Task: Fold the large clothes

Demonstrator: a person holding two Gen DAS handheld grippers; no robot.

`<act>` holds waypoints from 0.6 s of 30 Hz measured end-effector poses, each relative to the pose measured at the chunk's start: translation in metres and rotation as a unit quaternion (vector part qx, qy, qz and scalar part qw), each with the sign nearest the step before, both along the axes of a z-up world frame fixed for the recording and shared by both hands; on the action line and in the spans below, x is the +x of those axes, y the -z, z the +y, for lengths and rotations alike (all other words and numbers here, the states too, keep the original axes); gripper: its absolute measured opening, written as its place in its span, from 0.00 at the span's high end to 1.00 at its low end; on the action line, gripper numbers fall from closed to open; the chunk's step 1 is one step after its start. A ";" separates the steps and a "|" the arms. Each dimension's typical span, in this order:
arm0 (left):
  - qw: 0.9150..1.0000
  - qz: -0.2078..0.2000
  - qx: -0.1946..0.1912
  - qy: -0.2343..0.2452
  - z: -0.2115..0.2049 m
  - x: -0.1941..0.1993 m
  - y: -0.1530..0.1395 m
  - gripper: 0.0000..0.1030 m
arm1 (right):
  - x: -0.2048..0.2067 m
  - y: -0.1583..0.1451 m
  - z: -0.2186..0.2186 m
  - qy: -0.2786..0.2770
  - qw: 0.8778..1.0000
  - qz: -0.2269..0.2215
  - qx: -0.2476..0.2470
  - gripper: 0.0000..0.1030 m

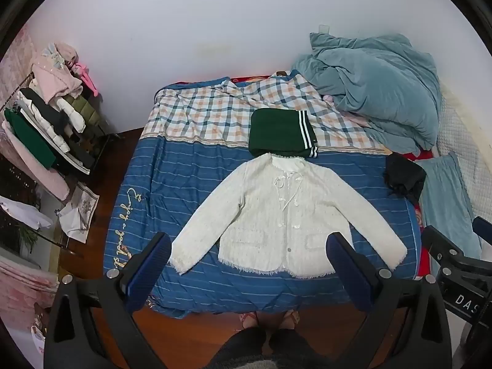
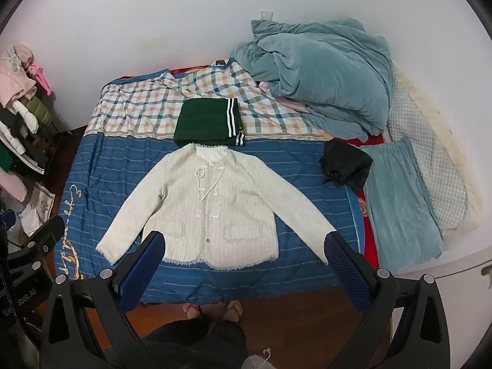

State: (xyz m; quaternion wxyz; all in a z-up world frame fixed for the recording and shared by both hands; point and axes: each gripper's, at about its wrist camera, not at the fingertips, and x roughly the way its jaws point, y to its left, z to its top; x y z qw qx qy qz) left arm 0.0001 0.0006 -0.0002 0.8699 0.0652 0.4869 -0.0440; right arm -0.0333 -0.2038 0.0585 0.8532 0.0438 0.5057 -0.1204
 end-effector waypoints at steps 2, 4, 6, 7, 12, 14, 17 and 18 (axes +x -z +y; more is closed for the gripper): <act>1.000 0.001 0.002 0.000 0.000 0.000 0.000 0.00 | 0.000 0.000 0.000 0.000 1.000 0.001 0.002 0.00; 1.000 0.001 0.001 -0.001 0.000 0.000 0.000 0.00 | -0.001 -0.001 0.001 0.000 1.000 -0.002 -0.006 0.00; 1.000 0.001 0.001 -0.002 0.001 0.001 0.000 0.00 | -0.001 -0.002 0.001 -0.001 1.000 -0.002 -0.004 0.00; 1.000 0.001 0.001 -0.002 0.002 0.001 0.000 0.00 | -0.001 -0.002 0.001 -0.001 1.000 -0.002 -0.003 0.00; 1.000 -0.003 0.005 0.000 0.000 -0.001 -0.001 0.00 | 0.002 -0.003 0.007 -0.001 1.000 -0.002 -0.005 0.00; 1.000 -0.004 0.005 -0.001 0.000 -0.001 -0.001 0.00 | 0.003 -0.001 0.008 -0.002 1.000 -0.002 -0.005 0.00; 1.000 -0.004 0.004 -0.001 0.000 -0.001 -0.001 0.00 | 0.002 -0.002 0.006 -0.003 1.000 -0.003 -0.004 0.00; 1.000 -0.004 0.003 -0.001 0.001 0.000 -0.003 0.00 | -0.001 -0.005 0.006 -0.005 1.000 -0.004 -0.003 0.00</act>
